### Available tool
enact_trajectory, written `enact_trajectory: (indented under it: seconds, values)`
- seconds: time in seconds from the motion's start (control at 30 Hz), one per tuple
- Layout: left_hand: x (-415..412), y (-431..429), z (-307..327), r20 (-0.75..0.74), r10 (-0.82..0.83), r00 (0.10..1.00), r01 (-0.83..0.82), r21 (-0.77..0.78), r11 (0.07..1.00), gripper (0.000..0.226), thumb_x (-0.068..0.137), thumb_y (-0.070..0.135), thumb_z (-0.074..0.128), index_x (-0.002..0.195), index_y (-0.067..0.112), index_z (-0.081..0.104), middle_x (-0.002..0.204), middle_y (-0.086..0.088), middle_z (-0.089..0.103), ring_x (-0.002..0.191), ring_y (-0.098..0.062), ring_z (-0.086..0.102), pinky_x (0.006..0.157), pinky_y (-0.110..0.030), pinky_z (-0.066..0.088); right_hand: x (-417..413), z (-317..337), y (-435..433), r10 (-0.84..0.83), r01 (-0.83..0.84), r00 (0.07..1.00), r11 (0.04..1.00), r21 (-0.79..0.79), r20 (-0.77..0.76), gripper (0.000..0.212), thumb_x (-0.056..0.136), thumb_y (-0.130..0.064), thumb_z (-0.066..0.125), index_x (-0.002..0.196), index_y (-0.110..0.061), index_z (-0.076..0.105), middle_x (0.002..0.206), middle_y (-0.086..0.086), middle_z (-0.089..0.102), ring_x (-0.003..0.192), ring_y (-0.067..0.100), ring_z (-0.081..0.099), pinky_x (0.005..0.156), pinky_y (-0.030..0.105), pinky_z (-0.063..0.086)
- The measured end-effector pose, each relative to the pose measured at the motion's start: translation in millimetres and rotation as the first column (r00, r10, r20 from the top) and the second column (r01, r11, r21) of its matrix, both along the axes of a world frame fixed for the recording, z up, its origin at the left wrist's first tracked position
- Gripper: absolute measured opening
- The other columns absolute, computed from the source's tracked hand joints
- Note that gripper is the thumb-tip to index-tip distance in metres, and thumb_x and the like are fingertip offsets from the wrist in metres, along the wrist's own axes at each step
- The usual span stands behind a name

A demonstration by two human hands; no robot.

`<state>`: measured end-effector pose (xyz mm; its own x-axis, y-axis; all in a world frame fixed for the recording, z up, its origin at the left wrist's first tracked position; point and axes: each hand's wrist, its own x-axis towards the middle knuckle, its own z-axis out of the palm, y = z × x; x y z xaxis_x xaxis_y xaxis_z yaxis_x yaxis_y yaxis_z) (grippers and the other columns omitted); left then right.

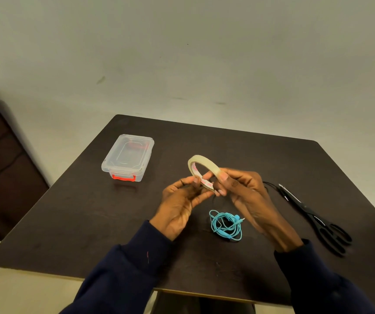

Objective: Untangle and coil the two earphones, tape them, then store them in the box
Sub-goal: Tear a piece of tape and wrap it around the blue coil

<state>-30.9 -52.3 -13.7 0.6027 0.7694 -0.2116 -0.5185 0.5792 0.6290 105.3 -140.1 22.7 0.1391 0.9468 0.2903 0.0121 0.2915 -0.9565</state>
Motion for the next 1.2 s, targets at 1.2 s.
enact_trajectory:
  seconds: [1.2]
  values:
    - [-14.6, 22.3, -2.3, -0.069, 0.307, 0.949, -0.145, 0.77, 0.622, 0.031, 0.079, 0.016, 0.077, 0.11, 0.009, 0.074, 0.109, -0.008, 0.076, 0.103, -0.024, 0.074, 0.081, -0.035, 0.062, 9.2, -2.6, -3.9, -0.057, 0.059, 0.997, 0.998, -0.035, 0.05, 0.024, 0.096, -0.013, 0.058, 0.104, -0.002, 0.078, 0.078, 0.012, 0.07, 0.067, 0.009, 0.052, 0.074, 0.027, 0.047]
